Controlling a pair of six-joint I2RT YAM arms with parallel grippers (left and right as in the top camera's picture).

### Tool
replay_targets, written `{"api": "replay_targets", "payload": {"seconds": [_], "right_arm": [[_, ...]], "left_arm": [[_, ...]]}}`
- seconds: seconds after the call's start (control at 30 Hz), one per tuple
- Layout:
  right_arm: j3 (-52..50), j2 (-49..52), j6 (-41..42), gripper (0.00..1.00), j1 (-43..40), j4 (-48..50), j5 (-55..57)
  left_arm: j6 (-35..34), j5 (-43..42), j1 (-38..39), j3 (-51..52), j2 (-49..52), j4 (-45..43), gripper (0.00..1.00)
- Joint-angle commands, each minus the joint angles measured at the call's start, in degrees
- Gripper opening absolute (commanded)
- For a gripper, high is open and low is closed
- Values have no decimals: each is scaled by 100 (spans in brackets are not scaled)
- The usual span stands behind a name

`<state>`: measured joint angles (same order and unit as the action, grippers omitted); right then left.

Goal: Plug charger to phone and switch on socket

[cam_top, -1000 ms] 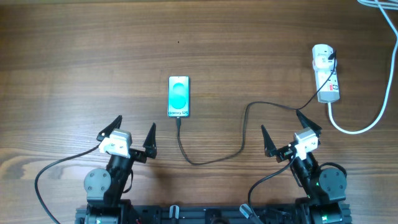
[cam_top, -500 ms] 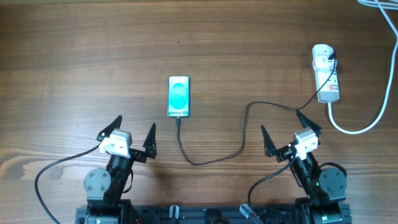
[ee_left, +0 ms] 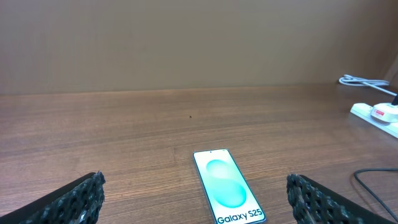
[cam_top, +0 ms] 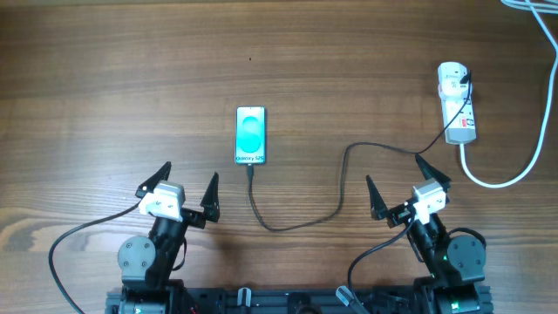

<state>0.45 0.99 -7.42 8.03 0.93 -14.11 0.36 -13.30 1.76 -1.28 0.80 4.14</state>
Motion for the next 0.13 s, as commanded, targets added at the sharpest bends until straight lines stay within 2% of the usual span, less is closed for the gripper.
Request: {"api": "replay_targets", "payload": {"seconds": [0.0,0.1], "right_arm": [[-15,-72,-9,100,-24,26,11],[-15,-72,-9,100,-24,26,11]], "left_arm": [[50,76,-7,63,-52,-33,100],[50,76,-7,63,-52,-33,100]]}}
